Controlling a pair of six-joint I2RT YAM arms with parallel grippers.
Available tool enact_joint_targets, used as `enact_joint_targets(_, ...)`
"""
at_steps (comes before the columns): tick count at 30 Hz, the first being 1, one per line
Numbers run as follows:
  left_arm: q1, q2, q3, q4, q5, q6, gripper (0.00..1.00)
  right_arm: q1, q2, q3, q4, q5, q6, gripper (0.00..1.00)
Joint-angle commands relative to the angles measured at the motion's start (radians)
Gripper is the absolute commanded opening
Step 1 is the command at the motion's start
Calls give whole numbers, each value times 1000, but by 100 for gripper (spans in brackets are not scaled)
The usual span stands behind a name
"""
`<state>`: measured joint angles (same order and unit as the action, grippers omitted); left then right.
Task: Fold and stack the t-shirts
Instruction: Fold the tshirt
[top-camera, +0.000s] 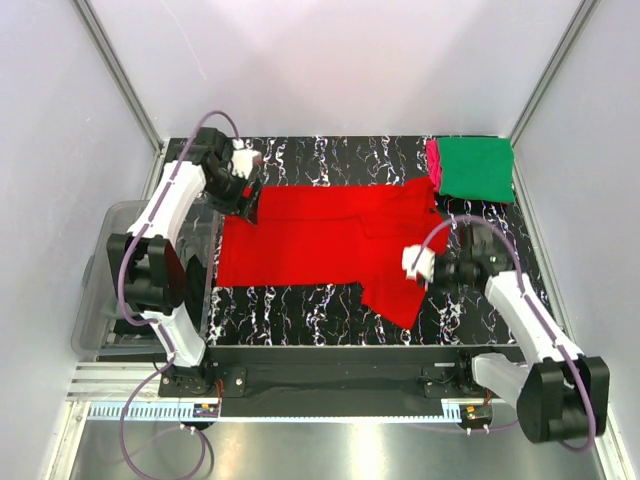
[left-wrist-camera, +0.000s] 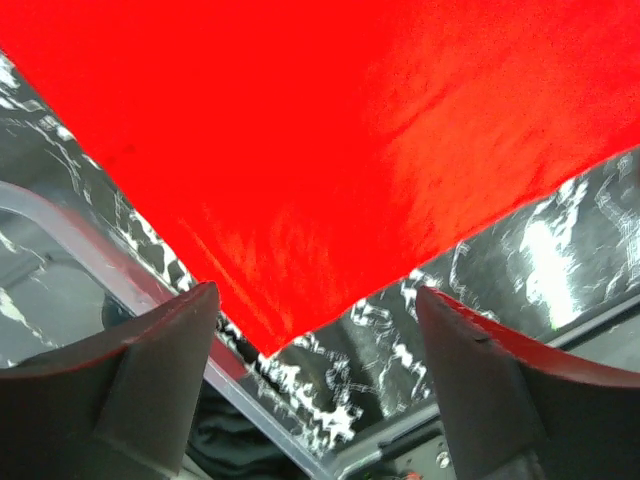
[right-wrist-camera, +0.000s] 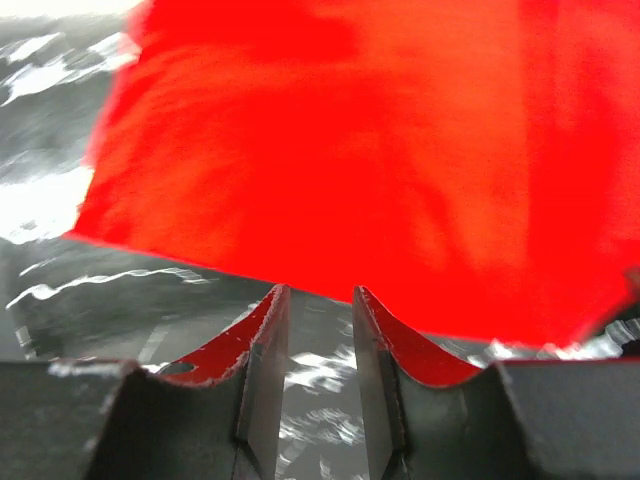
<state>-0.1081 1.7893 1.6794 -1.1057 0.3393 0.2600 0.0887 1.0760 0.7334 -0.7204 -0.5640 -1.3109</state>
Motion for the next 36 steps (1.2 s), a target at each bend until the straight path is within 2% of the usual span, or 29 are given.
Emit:
enact_joint_targets(1, -30, -7, -49, -37, -115, 110, 78, 49, -76, -135, -18, -69, -284, 39)
enact_joint_targets(6, -28, -8, -145, 15, -290, 243, 72, 98, -81, -180, -1, -105, -326, 39)
enact_joint_targets(10, -27, -38, -262, 87, -385, 315, 72, 132, -44, -161, -7, -137, -343, 39)
enact_joint_targets(15, -28, -8, -253, 89, -384, 311, 72, 170, 16, -131, -98, -160, -408, 40)
enact_joint_targets(25, -28, 27, -185, 73, -358, 303, 72, 189, 107, -80, -280, -111, -547, 39)
enact_joint_targets(36, -48, 24, -173, 53, -345, 292, 72, 201, 159, -94, -281, -93, -622, 41)
